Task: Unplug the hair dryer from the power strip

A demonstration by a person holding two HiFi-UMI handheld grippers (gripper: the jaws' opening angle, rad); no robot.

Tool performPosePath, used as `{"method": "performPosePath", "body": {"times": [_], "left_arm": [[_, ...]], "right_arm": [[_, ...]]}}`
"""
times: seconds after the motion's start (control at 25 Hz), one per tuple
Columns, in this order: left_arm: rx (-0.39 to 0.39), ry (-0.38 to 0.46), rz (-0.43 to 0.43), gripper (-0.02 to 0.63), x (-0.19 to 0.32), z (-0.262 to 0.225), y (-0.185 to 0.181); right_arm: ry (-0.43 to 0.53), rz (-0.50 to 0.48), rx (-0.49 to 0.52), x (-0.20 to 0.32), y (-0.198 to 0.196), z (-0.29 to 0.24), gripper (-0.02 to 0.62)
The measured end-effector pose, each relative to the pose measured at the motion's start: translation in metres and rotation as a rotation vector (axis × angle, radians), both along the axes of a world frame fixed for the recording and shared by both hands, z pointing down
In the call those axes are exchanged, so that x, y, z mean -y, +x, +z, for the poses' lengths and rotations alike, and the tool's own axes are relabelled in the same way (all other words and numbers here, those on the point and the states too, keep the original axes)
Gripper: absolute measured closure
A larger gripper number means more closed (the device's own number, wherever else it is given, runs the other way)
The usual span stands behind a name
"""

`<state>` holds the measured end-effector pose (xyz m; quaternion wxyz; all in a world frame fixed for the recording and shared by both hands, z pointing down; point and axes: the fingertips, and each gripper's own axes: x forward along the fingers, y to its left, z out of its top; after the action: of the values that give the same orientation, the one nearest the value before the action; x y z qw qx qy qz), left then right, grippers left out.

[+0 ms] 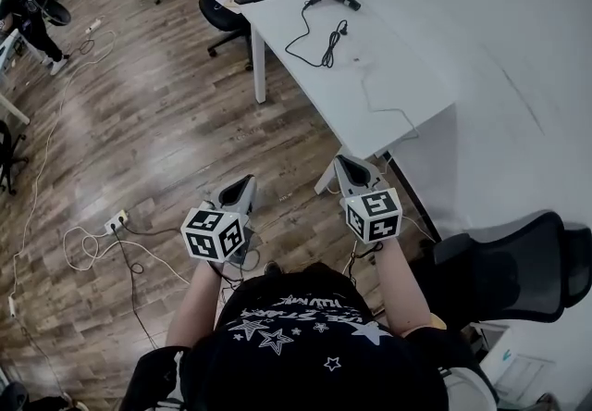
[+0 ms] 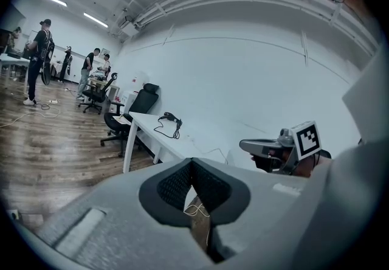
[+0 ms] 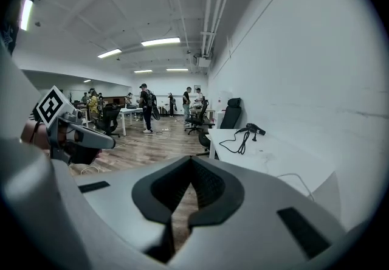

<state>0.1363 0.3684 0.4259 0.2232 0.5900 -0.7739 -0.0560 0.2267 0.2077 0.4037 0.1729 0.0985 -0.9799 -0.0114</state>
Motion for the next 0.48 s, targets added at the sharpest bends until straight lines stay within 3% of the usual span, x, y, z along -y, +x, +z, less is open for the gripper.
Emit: {"method": "performPosePath", "body": {"times": [0.48], "left_arm": [[-0.026, -0.041, -0.053, 0.600, -0.019, 0.027, -0.032]], "right_arm": [[-0.017, -0.008, -0.018, 0.008, -0.030, 0.012, 0.586]]}}
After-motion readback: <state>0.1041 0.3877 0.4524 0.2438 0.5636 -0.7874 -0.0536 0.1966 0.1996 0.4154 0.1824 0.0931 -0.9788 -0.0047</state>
